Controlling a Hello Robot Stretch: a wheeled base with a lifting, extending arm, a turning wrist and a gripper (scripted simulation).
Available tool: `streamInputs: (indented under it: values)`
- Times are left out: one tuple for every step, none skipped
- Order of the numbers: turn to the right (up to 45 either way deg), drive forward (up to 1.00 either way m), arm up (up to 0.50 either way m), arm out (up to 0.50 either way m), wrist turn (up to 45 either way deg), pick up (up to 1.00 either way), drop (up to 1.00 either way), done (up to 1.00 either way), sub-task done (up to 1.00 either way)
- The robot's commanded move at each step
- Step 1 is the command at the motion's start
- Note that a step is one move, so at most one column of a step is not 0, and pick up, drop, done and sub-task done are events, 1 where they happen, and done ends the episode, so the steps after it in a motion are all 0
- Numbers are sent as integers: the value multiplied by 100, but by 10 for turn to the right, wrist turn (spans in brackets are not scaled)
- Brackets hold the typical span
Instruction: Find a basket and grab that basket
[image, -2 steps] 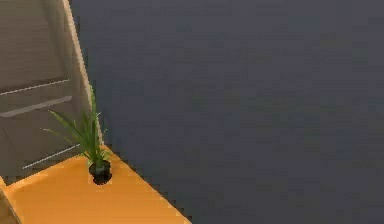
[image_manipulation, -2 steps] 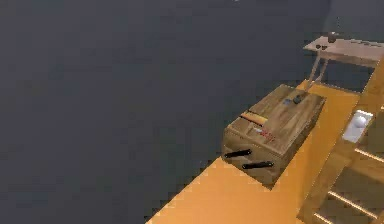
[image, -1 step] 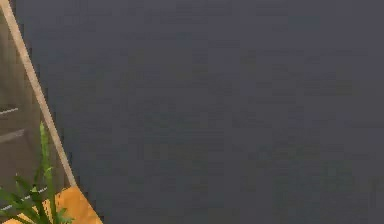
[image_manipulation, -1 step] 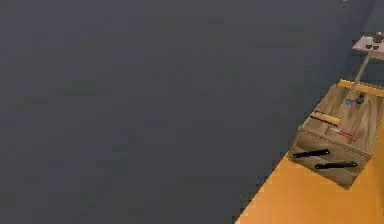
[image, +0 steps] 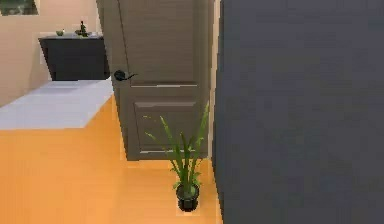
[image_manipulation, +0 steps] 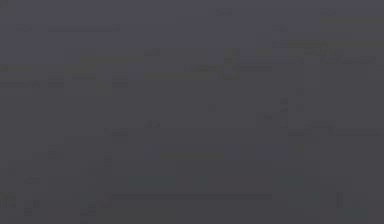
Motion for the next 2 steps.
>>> streamInputs:
  values:
    - [-330,0,0,0,0,0,0,0,0]
    - [0,55,0,0,0,0,0,0,0]
